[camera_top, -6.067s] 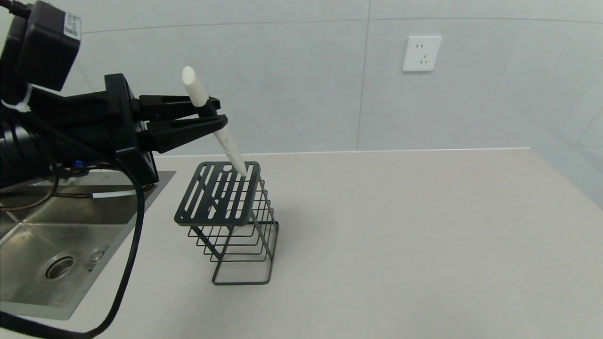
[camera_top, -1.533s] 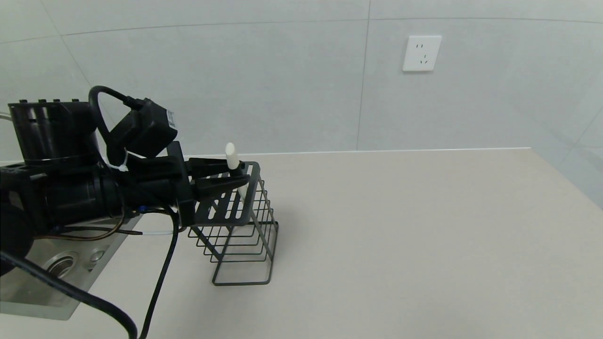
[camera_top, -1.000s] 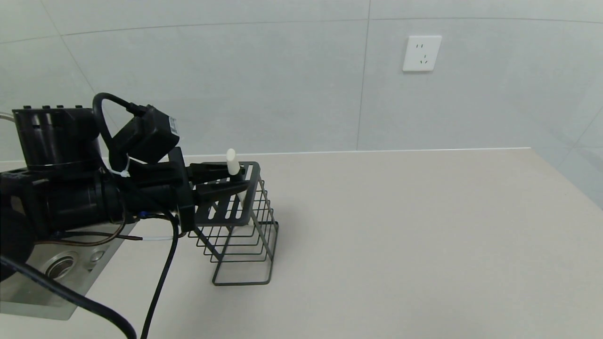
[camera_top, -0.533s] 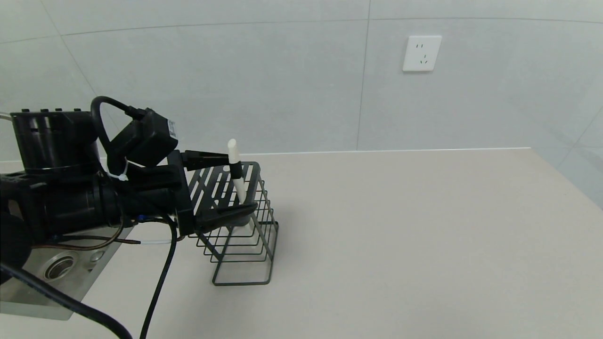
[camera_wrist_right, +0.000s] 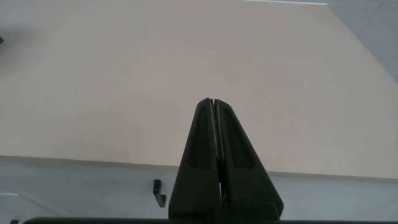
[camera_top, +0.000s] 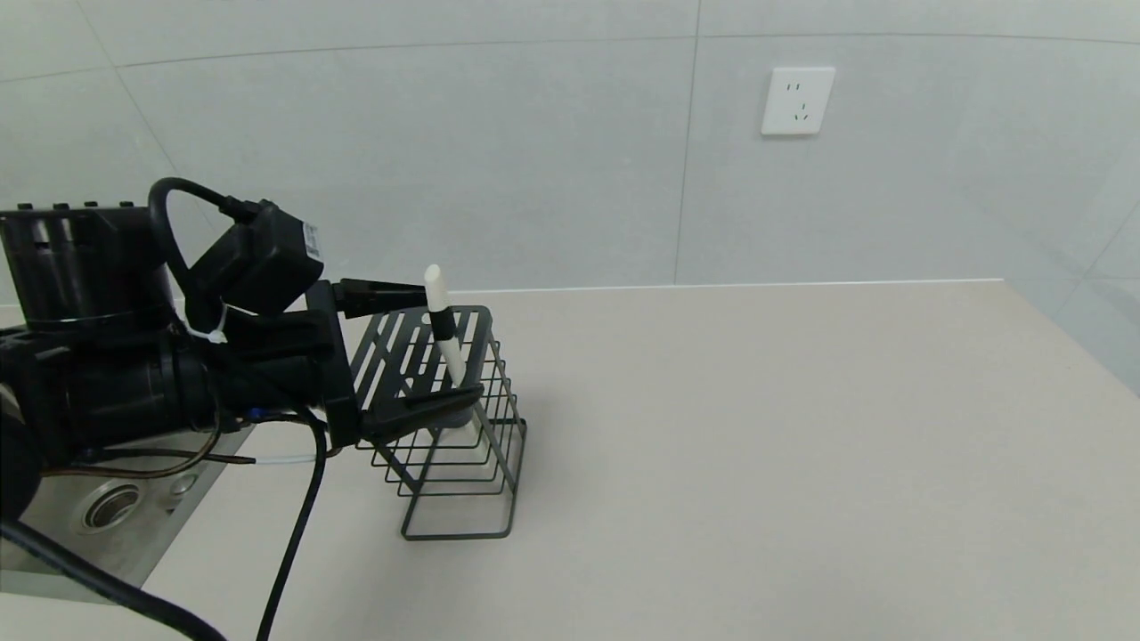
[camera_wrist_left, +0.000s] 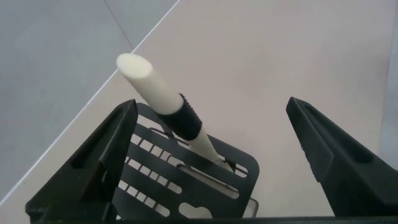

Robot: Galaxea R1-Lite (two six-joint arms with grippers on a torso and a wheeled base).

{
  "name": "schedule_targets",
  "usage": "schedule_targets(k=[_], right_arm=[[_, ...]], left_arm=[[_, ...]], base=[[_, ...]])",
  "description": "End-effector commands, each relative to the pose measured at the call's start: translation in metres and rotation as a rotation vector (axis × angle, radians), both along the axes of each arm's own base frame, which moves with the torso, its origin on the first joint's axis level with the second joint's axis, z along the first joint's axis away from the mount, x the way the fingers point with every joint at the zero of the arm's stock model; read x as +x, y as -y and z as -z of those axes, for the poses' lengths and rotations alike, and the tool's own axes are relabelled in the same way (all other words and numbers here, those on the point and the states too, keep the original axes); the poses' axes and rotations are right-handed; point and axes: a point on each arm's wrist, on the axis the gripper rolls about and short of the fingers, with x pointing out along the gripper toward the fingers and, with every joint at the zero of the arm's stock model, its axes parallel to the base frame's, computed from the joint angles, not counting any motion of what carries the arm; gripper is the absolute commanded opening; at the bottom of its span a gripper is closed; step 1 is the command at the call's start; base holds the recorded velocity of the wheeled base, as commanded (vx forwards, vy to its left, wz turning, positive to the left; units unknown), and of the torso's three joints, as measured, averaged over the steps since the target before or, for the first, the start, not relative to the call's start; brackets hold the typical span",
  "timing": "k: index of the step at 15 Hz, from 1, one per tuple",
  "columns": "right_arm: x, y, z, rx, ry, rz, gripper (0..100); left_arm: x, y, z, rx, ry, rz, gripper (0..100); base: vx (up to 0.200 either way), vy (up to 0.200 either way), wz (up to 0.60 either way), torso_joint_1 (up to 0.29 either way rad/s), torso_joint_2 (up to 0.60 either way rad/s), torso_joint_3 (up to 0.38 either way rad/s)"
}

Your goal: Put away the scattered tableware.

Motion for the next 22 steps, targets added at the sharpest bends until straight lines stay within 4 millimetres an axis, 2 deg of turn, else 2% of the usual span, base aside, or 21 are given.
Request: schedule_targets(k=[1, 3, 6, 7, 9, 10, 12, 16, 18, 19, 21, 22], right_arm=[[0.000, 0.000, 0.000, 0.000, 0.000, 0.002, 0], [0.000, 0.000, 0.000, 0.001, 0.000, 0.000, 0], [0.000, 0.000, 0.000, 0.003, -0.001, 0.002, 0], [0.000, 0.000, 0.000, 0.003, -0.001, 0.002, 0], [0.000, 0.000, 0.000, 0.003, 0.001, 0.000, 0], [0.000, 0.000, 0.000, 0.003, -0.001, 0.002, 0], [0.000, 0.000, 0.000, 0.006, 0.001, -0.002, 0], [0.000, 0.000, 0.000, 0.021, -0.001, -0.005, 0], [0.000, 0.000, 0.000, 0.021, -0.001, -0.005, 0], [0.000, 0.000, 0.000, 0.021, -0.001, -0.005, 0], [0.000, 0.000, 0.000, 0.021, -0.001, -0.005, 0], [0.000, 0.000, 0.000, 0.021, -0.001, -0.005, 0]], left_arm=[[-0.016, -0.004, -0.008, -0.004, 0.040, -0.002, 100], [-0.043, -0.009, -0.011, -0.006, 0.075, -0.001, 100], [-0.116, -0.024, -0.006, -0.027, 0.157, -0.002, 100], [-0.149, -0.031, 0.001, -0.042, 0.202, -0.003, 100], [-0.191, -0.041, 0.018, -0.095, 0.223, -0.058, 100], [-0.198, -0.043, 0.021, -0.111, 0.218, -0.073, 100], [-0.232, -0.050, 0.047, -0.205, 0.161, -0.106, 100], [-0.263, -0.057, 0.091, -0.273, 0.079, -0.155, 100], [-0.271, -0.060, 0.118, -0.289, 0.022, -0.195, 100], [-0.268, -0.060, 0.136, -0.260, -0.013, -0.248, 100], [-0.267, -0.062, 0.136, -0.264, -0.003, -0.341, 100], [-0.265, -0.063, 0.142, -0.249, -0.048, -0.501, 100]], base=[[0.000, 0.000, 0.00, 0.000, 0.00, 0.000], [0.000, 0.000, 0.00, 0.000, 0.00, 0.000], [0.000, 0.000, 0.00, 0.000, 0.00, 0.000], [0.000, 0.000, 0.00, 0.000, 0.00, 0.000], [0.000, 0.000, 0.00, 0.000, 0.00, 0.000], [0.000, 0.000, 0.00, 0.000, 0.00, 0.000], [0.000, 0.000, 0.00, 0.000, 0.00, 0.000], [0.000, 0.000, 0.00, 0.000, 0.00, 0.000], [0.000, 0.000, 0.00, 0.000, 0.00, 0.000], [0.000, 0.000, 0.00, 0.000, 0.00, 0.000], [0.000, 0.000, 0.00, 0.000, 0.00, 0.000], [0.000, 0.000, 0.00, 0.000, 0.00, 0.000]])
